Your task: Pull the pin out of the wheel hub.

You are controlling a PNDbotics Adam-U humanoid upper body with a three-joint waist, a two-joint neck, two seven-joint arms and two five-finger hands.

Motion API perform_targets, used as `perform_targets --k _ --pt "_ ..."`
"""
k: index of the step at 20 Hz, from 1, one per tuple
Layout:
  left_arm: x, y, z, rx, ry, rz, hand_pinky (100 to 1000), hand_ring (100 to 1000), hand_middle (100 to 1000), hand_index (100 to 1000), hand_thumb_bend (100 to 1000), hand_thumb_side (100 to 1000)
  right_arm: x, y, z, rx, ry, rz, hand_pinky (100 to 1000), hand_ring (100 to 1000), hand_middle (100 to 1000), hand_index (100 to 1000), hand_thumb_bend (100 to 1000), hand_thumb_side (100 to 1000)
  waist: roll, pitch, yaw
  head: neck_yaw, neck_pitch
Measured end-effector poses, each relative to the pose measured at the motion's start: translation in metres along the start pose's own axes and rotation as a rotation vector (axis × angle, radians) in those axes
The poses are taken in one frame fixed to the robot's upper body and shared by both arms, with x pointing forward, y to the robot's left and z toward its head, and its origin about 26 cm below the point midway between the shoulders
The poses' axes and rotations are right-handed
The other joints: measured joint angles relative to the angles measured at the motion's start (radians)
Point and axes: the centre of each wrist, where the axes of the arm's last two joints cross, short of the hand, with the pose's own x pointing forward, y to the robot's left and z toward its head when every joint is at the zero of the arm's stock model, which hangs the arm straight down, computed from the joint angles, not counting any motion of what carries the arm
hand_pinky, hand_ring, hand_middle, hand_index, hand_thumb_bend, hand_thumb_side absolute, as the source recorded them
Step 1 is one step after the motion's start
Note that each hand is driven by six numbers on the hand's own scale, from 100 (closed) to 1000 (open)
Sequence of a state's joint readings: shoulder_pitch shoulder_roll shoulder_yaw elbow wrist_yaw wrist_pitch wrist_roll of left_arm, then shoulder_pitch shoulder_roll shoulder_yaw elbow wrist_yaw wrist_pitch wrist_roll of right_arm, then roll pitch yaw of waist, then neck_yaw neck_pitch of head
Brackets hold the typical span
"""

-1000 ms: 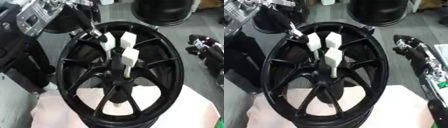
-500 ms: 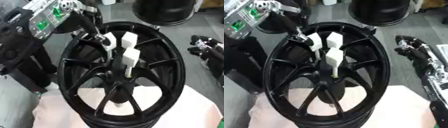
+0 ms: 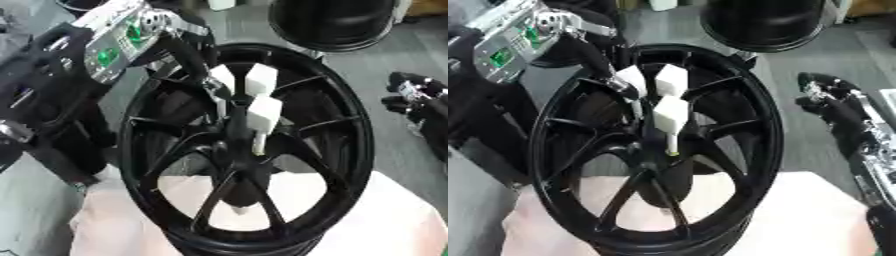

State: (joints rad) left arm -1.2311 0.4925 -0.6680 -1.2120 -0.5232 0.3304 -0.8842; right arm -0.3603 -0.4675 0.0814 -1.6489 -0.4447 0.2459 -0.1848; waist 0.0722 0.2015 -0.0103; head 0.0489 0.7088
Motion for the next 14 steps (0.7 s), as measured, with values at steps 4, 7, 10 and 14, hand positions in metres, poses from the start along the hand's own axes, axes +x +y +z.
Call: perform_targets --k 4,7,10,14 --pt "-0.0007 -0.0002 -0.0007 -0.004 0.004 -0.007 842 752 653 652 589 519 -0.0003 0.0004 0.0000 0.000 0.000 -0.002 811 659 643 770 311 376 0.002 0.000 -0.001 0.005 0.000" --pt "-0.0019 -0.0005 -0.0015 -0.008 0.011 -0.011 837 746 644 627 589 527 -0.0006 0.0010 0.0000 0.001 0.001 -0.004 811 659 643 770 311 376 0.002 0.000 -0.001 0.009 0.000" --pt "-0.0011 -0.0008 -0.0024 -0.007 0.015 -0.016 835 741 637 613 562 493 -0.0006 0.0012 0.0000 0.001 0.001 -0.005 812 659 643 770 309 376 0.002 0.000 -0.001 0.012 0.000" --pt "0.0007 -0.0019 -0.0057 -0.013 0.014 -0.019 832 736 629 600 507 415 -0.0007 0.0013 -0.0001 0.001 0.001 -0.005 812 660 643 770 309 377 0.001 0.000 -0.001 0.016 0.000"
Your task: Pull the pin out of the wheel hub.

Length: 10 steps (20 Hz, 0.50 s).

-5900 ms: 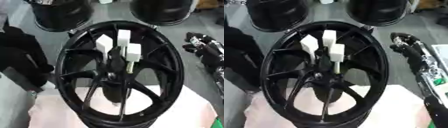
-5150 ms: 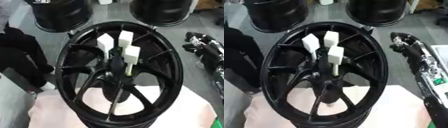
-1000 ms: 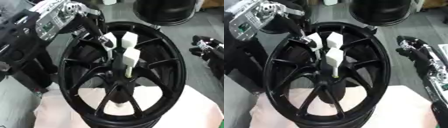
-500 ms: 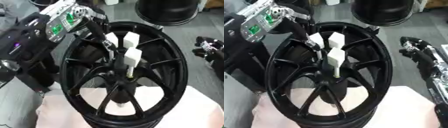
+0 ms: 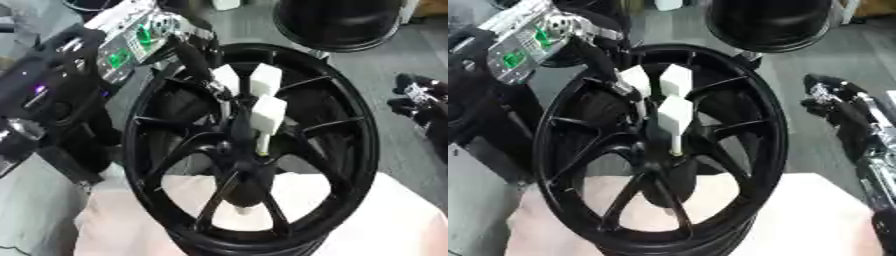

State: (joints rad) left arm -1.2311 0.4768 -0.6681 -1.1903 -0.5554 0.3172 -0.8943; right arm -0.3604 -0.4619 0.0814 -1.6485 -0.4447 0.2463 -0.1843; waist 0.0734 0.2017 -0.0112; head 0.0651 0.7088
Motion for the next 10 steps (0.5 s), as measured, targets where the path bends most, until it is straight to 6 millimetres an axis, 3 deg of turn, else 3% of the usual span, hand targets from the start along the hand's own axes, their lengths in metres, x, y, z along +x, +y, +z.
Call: perform_targets --k 5,10 --pt "-0.0003 -0.0004 -0.0014 -0.003 0.000 0.001 827 728 620 577 437 344 0.0000 0.0001 0.0000 0.000 0.000 0.000 812 660 644 771 309 377 -0.001 0.000 0.000 0.004 0.000" --pt "0.0014 0.0000 -0.0014 -0.001 -0.005 -0.001 825 720 608 549 359 218 0.0000 0.0001 -0.0001 0.002 0.001 0.000 812 660 643 771 308 377 -0.001 0.000 0.000 0.004 0.000"
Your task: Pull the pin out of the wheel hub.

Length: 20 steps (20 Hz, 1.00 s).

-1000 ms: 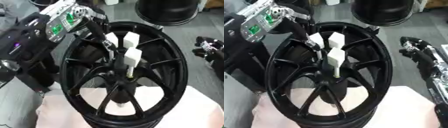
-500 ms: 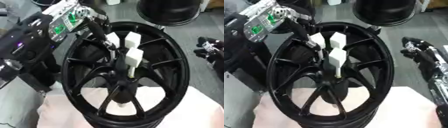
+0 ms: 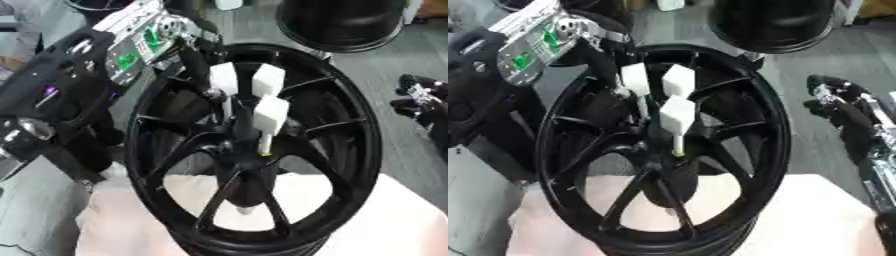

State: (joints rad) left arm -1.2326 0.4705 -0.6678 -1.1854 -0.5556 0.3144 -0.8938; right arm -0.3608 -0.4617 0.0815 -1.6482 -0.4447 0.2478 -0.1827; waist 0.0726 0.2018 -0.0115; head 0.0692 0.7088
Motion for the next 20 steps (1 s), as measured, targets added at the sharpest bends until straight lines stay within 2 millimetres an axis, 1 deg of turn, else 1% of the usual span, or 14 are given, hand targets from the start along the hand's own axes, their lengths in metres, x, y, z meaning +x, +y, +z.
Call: perform_targets --k 3,7,9,11,12,14,16,20 --pt "0.001 0.000 0.001 0.003 -0.004 -0.003 825 719 606 532 336 176 0.000 0.000 0.000 0.000 0.002 0.000 812 660 643 771 308 377 0.000 0.000 0.000 0.000 0.000" --pt "0.004 0.001 0.002 0.009 -0.010 -0.007 825 715 600 502 345 129 -0.001 0.000 0.000 0.002 0.004 0.001 812 660 643 771 307 377 0.000 0.000 0.000 0.000 0.000" --pt "0.005 0.001 0.003 0.012 -0.011 -0.007 824 712 596 485 372 115 -0.002 0.001 0.000 0.003 0.006 0.001 812 660 643 771 308 377 0.000 0.000 0.000 0.000 0.000" --pt "0.006 0.001 0.004 0.017 -0.013 -0.010 816 699 578 480 372 138 -0.002 0.001 0.000 0.003 0.007 0.001 812 660 643 771 307 378 0.000 0.000 0.000 0.000 0.000" --pt "0.008 0.002 0.005 0.021 -0.014 -0.014 809 689 564 475 387 138 -0.002 0.001 0.000 0.003 0.007 0.001 812 660 643 771 307 378 0.000 0.000 0.000 0.000 0.000" --pt "0.011 0.003 0.007 0.032 -0.016 -0.024 808 678 550 458 446 105 -0.002 0.001 0.000 0.003 0.007 0.001 812 660 643 771 307 378 0.000 0.000 0.000 0.000 0.000" --pt "0.013 0.007 0.011 0.051 -0.018 -0.036 808 673 543 446 486 100 -0.002 0.001 0.000 0.003 0.007 0.001 813 660 643 771 308 378 0.000 0.000 0.000 0.000 0.000" --pt "0.016 0.011 0.018 0.077 -0.017 -0.053 810 670 534 427 539 100 -0.002 0.001 0.000 0.003 0.007 0.001 813 660 643 771 307 378 -0.001 0.000 0.000 0.000 0.000"
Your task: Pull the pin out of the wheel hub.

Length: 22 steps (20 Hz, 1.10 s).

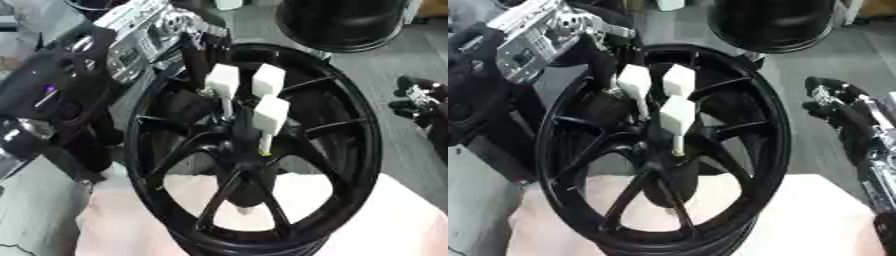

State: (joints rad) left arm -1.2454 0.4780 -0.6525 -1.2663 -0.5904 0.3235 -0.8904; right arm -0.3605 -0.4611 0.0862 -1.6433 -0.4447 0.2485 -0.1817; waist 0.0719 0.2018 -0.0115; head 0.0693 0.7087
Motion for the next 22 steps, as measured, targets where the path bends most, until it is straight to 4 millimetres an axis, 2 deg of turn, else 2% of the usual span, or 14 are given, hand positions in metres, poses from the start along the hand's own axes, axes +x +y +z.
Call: perform_targets --k 7,11,14,18,22 --pt "-0.003 0.010 0.016 0.053 -0.012 0.006 807 665 522 410 537 100 0.000 0.000 0.000 0.000 0.000 0.000 813 660 643 771 307 378 -0.001 0.000 0.005 0.000 0.000" --pt "-0.005 0.023 0.042 0.142 -0.036 0.026 804 662 519 403 519 100 0.000 0.000 0.000 0.000 0.001 0.000 813 660 642 771 308 377 -0.001 0.000 0.011 -0.001 0.000" --pt "-0.011 0.036 0.068 0.235 -0.048 0.048 799 660 516 396 512 100 0.000 0.000 0.000 -0.001 0.000 0.000 813 660 642 771 308 377 -0.004 0.000 0.014 -0.007 0.000" --pt "-0.039 0.038 0.104 0.353 -0.002 0.124 798 659 521 393 518 100 -0.001 -0.003 0.001 -0.013 -0.001 0.000 813 660 642 771 308 376 -0.007 -0.002 0.027 -0.020 0.001" --pt "-0.088 0.016 0.136 0.412 0.148 0.209 798 660 523 394 524 100 0.000 -0.007 0.002 -0.030 -0.008 0.005 813 660 642 772 308 375 -0.007 -0.002 0.041 -0.037 0.001"
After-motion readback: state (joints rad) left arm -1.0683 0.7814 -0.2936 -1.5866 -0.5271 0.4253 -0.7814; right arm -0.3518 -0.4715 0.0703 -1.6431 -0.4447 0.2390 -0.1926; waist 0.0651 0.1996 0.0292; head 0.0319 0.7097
